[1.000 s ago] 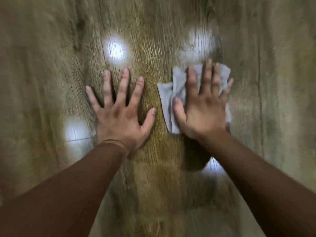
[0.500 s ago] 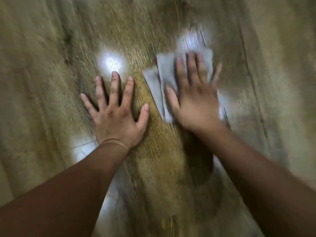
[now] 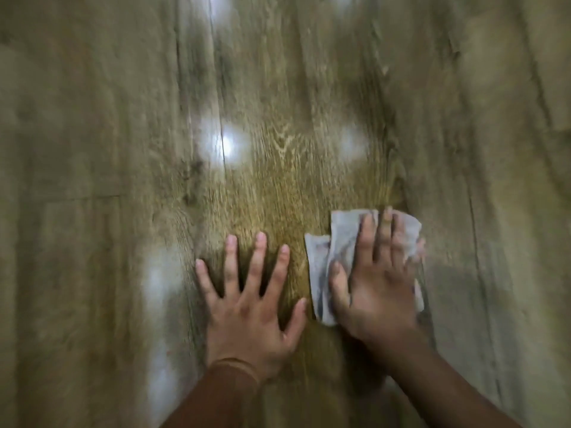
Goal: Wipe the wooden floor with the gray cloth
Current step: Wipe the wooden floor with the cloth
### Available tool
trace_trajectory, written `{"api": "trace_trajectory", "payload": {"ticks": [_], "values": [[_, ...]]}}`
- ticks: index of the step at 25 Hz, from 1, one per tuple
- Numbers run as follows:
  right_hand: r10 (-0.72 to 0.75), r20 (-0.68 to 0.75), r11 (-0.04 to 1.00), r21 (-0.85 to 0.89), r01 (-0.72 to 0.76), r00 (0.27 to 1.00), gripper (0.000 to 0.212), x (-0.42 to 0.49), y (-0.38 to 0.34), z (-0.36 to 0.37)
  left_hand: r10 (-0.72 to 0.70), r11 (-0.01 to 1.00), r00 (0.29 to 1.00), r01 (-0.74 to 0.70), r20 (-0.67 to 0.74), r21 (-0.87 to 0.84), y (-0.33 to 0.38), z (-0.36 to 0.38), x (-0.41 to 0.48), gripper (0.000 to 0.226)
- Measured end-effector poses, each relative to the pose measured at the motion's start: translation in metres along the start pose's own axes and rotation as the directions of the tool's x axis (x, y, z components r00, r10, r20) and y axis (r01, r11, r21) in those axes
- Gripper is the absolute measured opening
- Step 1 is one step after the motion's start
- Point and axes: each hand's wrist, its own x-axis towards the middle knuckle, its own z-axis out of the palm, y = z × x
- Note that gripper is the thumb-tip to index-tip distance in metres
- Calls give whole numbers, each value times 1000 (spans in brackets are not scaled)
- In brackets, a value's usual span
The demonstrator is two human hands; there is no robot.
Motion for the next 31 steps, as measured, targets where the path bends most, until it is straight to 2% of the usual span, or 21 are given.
{"api": "trace_trajectory", "payload": {"ticks": [4,8,11,15,18,22,25,26,28,29,31], "values": [[-52,-15,995,-83,50,999,83,153,-26,-14,-9,1000,1000,9,-3,1,1,4,-1,80],[-104,24,988,-112,106,994,86,251,-36,-32,-10,1000,999,10,-44,6,0,6,2,80],[-72,44,994,-73,75,996,82,296,-44,-42,-1,1000,998,0,-65,-14,0,8,5,80],[-99,-145,995,-27,96,984,74,284,-48,-30,-4,1000,1000,3,-25,-26,0,5,4,79],[-113,-56,993,-31,111,992,73,254,-44,-23,-13,1000,1000,13,-15,-14,0,2,4,76],[-105,-66,994,-48,102,992,72,168,-44,-14,-41,997,998,44,40,-67,3,-10,-3,71],[-115,-80,993,-47,111,990,70,141,-43,-12,28,990,997,-37,-66,-136,-25,-28,15,60],[-114,-66,993,-41,111,991,70,142,-43,-10,-9,992,993,-7,-122,-123,-50,-36,33,58],[-97,-57,994,-55,94,994,71,150,-39,-9,-245,968,961,235,-125,-88,-115,-59,81,68],[-94,-77,995,-37,92,993,72,153,-39,-8,-349,937,935,346,-64,-47,-148,-69,102,76],[-50,-83,999,-4,50,995,72,145,-40,-10,-400,917,912,397,90,51,-184,-67,117,86]]}}
